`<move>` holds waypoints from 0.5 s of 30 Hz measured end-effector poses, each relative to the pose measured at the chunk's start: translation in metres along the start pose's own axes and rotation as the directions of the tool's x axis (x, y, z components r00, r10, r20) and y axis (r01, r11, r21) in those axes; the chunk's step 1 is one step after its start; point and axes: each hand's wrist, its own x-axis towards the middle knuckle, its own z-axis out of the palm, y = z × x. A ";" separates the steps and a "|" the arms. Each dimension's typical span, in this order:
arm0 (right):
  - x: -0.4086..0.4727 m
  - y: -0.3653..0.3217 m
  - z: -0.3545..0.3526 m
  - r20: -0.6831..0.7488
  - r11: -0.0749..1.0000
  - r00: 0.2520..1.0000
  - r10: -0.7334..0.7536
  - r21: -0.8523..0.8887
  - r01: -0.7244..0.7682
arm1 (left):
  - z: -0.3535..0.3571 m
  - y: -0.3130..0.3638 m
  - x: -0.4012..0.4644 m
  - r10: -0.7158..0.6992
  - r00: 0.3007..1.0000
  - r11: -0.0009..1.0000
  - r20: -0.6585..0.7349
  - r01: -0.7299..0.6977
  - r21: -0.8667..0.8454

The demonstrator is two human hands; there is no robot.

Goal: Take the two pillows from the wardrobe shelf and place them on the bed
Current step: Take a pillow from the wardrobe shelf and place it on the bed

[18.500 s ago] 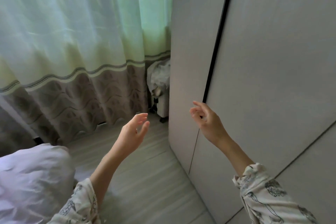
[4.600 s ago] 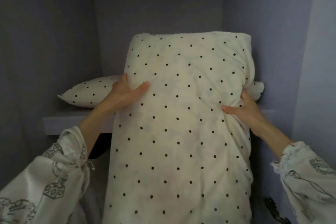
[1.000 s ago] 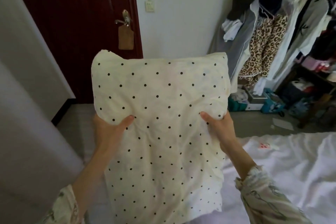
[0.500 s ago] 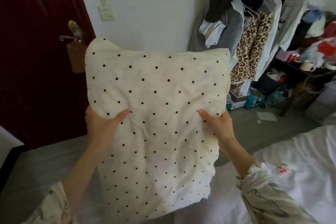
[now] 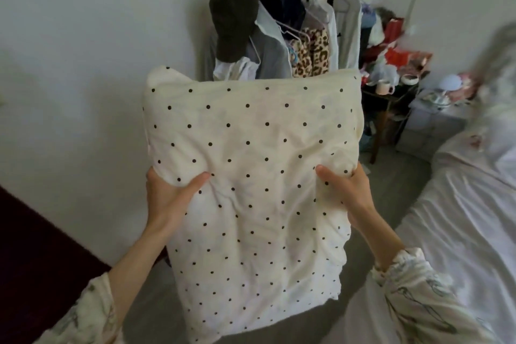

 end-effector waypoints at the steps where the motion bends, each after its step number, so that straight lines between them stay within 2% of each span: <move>1: 0.013 -0.005 -0.004 -0.041 1.000 0.999 -0.005 -0.003 0.005 | 0.018 0.005 0.017 0.013 0.999 1.000 0.032 -0.013 -0.001; 7: 0.076 -0.022 -0.043 -0.258 0.999 0.965 -0.045 -0.015 0.042 | 0.138 0.029 0.090 0.128 0.960 0.989 0.249 -0.105 -0.102; 12: 0.122 -0.031 -0.083 -0.421 0.998 0.906 -0.036 -0.057 0.013 | 0.242 0.043 0.122 0.213 0.861 0.971 0.461 -0.135 -0.197; 15: 0.151 -0.038 -0.102 -0.533 0.996 0.844 -0.062 -0.082 0.022 | 0.309 0.053 0.146 0.246 0.773 0.965 0.585 -0.137 -0.226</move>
